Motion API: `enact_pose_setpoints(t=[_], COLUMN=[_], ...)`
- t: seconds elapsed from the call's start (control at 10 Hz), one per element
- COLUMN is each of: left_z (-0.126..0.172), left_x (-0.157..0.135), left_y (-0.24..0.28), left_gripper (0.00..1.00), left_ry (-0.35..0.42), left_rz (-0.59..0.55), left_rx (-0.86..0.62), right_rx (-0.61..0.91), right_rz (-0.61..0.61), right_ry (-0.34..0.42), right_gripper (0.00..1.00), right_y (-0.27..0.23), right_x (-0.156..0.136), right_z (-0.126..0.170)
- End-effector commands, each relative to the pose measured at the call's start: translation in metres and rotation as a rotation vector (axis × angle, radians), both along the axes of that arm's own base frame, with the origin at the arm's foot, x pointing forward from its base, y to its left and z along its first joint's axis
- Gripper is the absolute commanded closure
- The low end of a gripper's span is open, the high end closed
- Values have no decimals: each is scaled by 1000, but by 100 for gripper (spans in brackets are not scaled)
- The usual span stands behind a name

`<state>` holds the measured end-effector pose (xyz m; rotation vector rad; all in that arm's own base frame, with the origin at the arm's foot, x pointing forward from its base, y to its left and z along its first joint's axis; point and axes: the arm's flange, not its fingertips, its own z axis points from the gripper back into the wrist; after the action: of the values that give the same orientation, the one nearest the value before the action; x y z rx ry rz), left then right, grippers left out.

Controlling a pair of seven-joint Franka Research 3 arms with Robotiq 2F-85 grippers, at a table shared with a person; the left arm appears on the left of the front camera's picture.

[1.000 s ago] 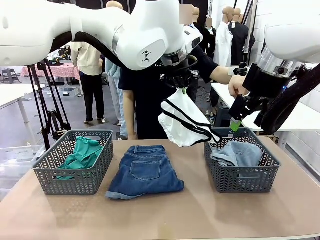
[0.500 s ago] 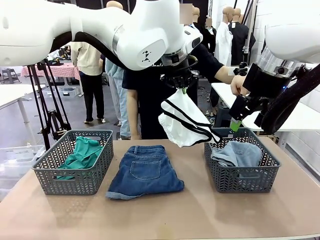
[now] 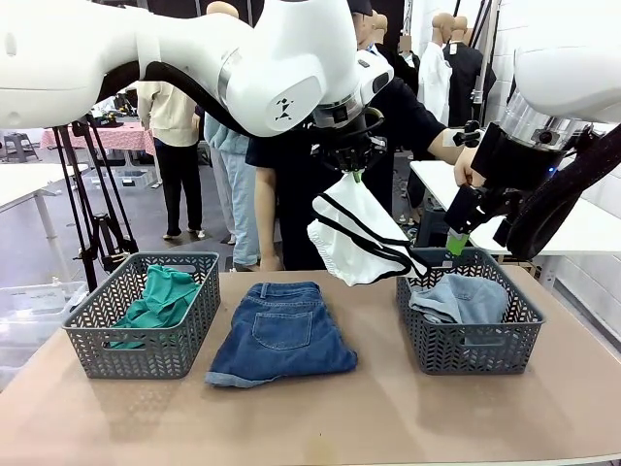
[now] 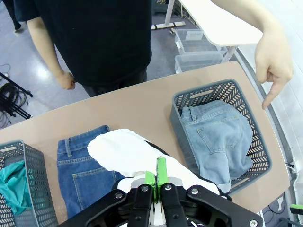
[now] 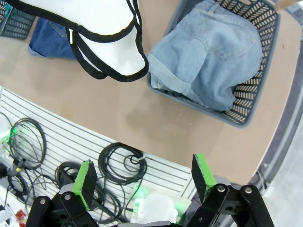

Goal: Sort the tops and bottoms.
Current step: Sort the clothes according to human instructions.

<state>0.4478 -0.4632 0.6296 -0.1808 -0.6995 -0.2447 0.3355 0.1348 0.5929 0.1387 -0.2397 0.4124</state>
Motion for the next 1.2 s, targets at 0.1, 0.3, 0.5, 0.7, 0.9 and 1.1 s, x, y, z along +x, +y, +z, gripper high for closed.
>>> enact_pose_setpoints(t=[0.1, 0.3, 0.5, 0.7, 0.9, 1.1], left_z=[2, 2, 2, 0, 39, 75], left_x=[-3, -3, -3, 0, -2, 8], left_y=[6, 6, 6, 0, -22, -79], left_gripper=[100, 100, 100, 100, 100, 100], left_ry=[-1, -1, -1, 0, -142, -241], left_rz=[-16, -16, -16, 0, -51, -211], left_rx=[-7, -7, -7, 0, -93, -162], right_rx=[-17, -12, 30, 28, 28, 28], right_rz=[12, 38, -6, 10, 10, 10], right_ry=[-2, 14, 49, 31, 31, 31], right_gripper=[0, 0, 0, 0, 0, 0], right_y=[-30, -73, -102, -92, -92, -92], right_x=[-21, -32, -43, -39, -39, -39], right_z=[8, 5, -7, 4, 4, 4])
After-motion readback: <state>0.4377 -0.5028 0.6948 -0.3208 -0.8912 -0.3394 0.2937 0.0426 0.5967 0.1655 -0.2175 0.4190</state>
